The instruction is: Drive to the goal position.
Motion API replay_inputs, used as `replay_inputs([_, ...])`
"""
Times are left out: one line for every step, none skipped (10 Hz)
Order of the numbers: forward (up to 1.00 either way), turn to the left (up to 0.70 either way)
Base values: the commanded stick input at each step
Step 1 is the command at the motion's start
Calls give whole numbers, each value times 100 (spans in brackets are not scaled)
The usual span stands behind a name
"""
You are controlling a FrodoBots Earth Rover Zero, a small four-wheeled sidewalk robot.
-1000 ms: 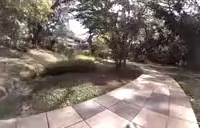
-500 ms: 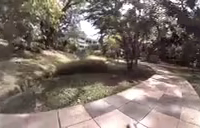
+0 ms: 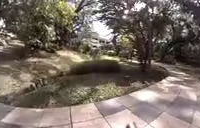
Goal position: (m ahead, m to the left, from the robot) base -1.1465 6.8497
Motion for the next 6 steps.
replay_inputs([0, 100])
replay_inputs([0, 100])
replay_inputs([0, 100])
replay_inputs([0, 100])
replay_inputs([0, 100])
replay_inputs([0, 100])
